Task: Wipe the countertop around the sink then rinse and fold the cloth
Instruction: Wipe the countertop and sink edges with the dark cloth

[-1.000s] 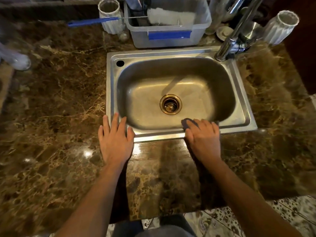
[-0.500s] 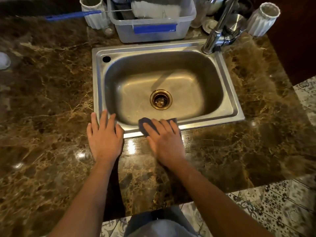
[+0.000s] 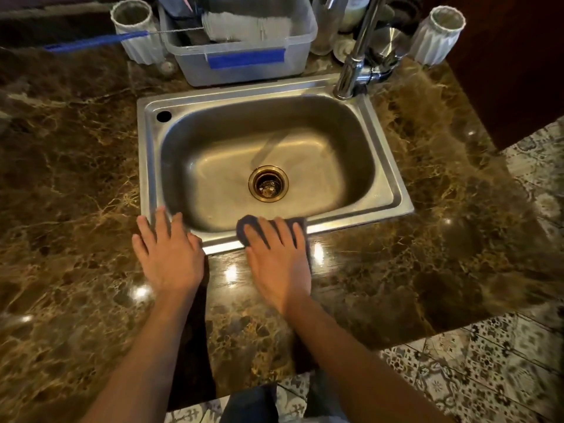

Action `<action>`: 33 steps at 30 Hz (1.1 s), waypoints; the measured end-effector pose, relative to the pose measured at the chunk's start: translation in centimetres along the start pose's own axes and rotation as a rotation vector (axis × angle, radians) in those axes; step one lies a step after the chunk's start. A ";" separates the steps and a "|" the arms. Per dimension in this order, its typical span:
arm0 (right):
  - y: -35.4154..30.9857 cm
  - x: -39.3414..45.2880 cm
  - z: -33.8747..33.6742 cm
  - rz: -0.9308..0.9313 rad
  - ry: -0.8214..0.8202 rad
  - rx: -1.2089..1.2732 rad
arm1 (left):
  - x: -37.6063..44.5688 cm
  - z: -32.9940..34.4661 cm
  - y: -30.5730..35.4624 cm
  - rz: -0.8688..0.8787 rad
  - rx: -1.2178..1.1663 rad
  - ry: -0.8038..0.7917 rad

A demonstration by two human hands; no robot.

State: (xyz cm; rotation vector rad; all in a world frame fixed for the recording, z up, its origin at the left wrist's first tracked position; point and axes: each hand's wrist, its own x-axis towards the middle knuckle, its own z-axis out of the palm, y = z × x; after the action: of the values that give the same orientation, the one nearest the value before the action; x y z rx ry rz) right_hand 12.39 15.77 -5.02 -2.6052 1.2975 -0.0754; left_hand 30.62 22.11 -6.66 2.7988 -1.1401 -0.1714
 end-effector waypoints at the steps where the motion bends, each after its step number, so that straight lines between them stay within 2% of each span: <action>1: 1.0 0.1 -0.5 -0.050 -0.015 -0.008 | 0.0 -0.1 0.7 -0.042 -0.001 0.000; 4: 7.4 0.0 -2.1 -0.048 -0.018 -0.039 | -0.3 -0.6 5.0 -0.057 -0.003 0.009; 7: 15.9 0.1 -3.9 0.103 0.036 -0.087 | -1.3 -0.2 11.8 0.115 -0.059 -0.070; 10: 22.4 0.8 -5.0 0.148 0.122 -0.100 | -2.4 1.1 17.9 0.245 -0.078 -0.178; 12: 23.2 1.4 -5.0 0.168 0.136 -0.109 | -2.8 2.1 20.9 0.303 -0.038 -0.224; 15: 20.6 0.5 -4.1 0.220 0.125 -0.081 | -2.9 2.7 23.8 0.329 0.000 -0.262; 18: 20.1 -1.2 -4.0 -0.007 0.038 -0.027 | -3.3 3.0 24.5 0.293 0.079 -0.301; 21: 24.2 0.3 -5.8 -0.149 -0.034 -0.072 | -3.4 3.2 23.9 0.324 0.180 -0.322; 26: 30.0 5.9 -6.7 -0.106 -0.008 -0.099 | -3.1 2.8 26.0 0.358 0.188 -0.349; 30: 29.6 13.4 -6.9 -0.035 -0.014 -0.067 | -2.7 4.0 28.7 0.425 0.120 -0.284; 33: 28.6 11.5 -6.5 0.027 -0.002 -0.058 | -2.8 4.1 29.7 0.374 0.116 -0.300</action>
State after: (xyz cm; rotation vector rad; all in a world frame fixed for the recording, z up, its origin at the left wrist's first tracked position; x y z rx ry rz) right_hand -3.97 -11.17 -5.81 -2.6347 1.3530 -0.0303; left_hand 7.65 2.69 -6.12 2.6502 -1.7677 -0.5166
